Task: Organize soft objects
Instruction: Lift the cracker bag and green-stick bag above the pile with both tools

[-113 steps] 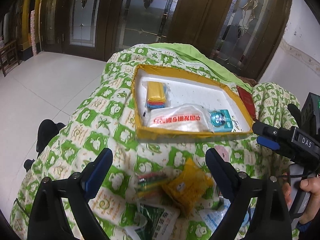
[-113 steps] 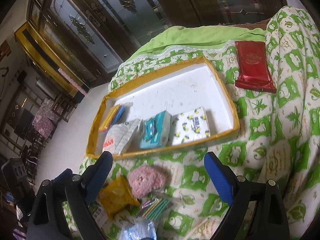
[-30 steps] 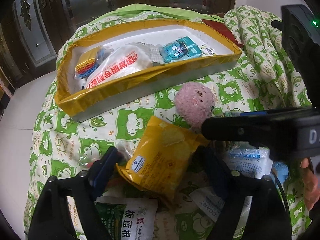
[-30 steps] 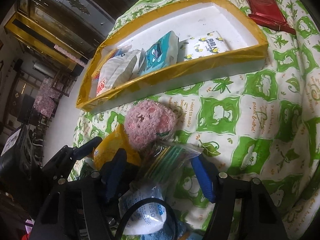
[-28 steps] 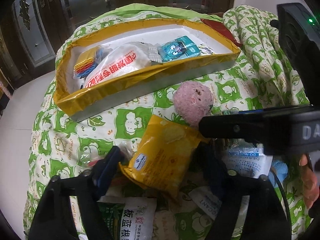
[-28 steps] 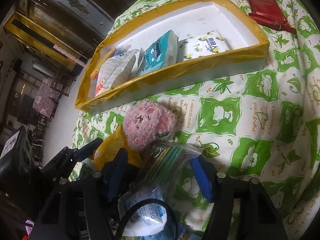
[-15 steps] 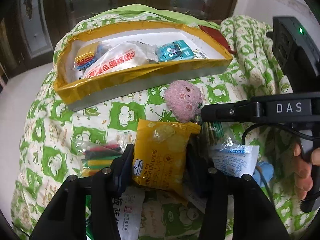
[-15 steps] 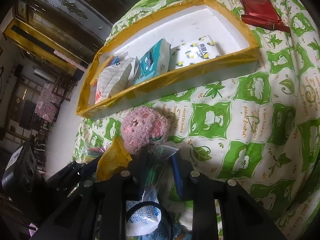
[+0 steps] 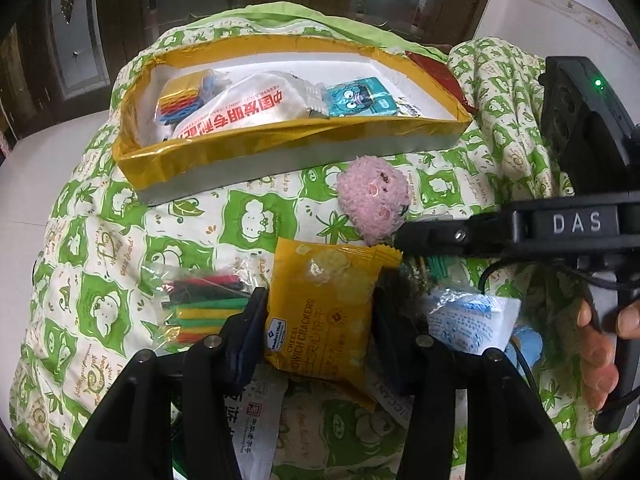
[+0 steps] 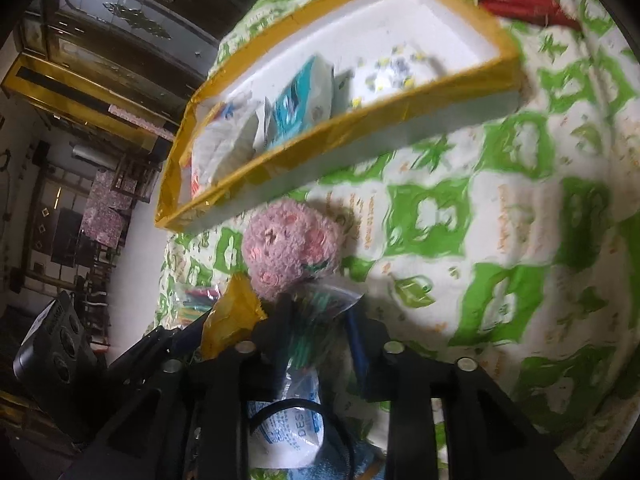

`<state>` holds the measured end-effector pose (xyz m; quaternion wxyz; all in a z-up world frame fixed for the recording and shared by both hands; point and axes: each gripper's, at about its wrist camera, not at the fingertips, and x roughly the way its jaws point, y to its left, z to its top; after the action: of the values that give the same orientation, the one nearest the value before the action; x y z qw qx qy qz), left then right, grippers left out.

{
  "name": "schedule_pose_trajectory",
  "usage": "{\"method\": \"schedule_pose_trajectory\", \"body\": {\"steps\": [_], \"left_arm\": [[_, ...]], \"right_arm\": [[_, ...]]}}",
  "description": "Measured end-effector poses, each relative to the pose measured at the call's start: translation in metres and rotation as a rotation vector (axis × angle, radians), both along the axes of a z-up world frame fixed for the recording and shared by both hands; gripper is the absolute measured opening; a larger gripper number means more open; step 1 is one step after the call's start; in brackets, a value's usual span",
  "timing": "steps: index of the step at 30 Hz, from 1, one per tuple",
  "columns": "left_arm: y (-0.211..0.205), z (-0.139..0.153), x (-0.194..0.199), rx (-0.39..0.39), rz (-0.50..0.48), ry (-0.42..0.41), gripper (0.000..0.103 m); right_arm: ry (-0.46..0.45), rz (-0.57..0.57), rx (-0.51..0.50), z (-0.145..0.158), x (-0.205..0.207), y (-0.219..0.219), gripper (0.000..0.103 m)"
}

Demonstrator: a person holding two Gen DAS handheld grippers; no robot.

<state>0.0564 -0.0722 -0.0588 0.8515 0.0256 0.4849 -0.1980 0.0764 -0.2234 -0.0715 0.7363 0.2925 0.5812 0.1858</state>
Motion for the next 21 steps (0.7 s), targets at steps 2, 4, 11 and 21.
{"method": "schedule_pose_trajectory", "body": {"steps": [2, 4, 11, 21], "left_arm": [[-0.001, -0.001, -0.001, 0.011, -0.002, -0.004, 0.050], [-0.002, -0.001, -0.002, 0.018, -0.004, -0.012, 0.049], [0.004, 0.011, -0.007, -0.025, 0.015, -0.050, 0.048], [0.026, 0.030, -0.012, -0.106, 0.083, -0.093, 0.048]], "right_arm": [[-0.002, 0.016, -0.016, -0.002, 0.001, 0.006, 0.031], [-0.032, 0.035, -0.057, 0.002, 0.000, 0.012, 0.031], [-0.129, 0.038, -0.111, 0.023, -0.005, 0.012, 0.018], [-0.182, -0.012, -0.076, 0.042, -0.011, -0.009, 0.018]]}}
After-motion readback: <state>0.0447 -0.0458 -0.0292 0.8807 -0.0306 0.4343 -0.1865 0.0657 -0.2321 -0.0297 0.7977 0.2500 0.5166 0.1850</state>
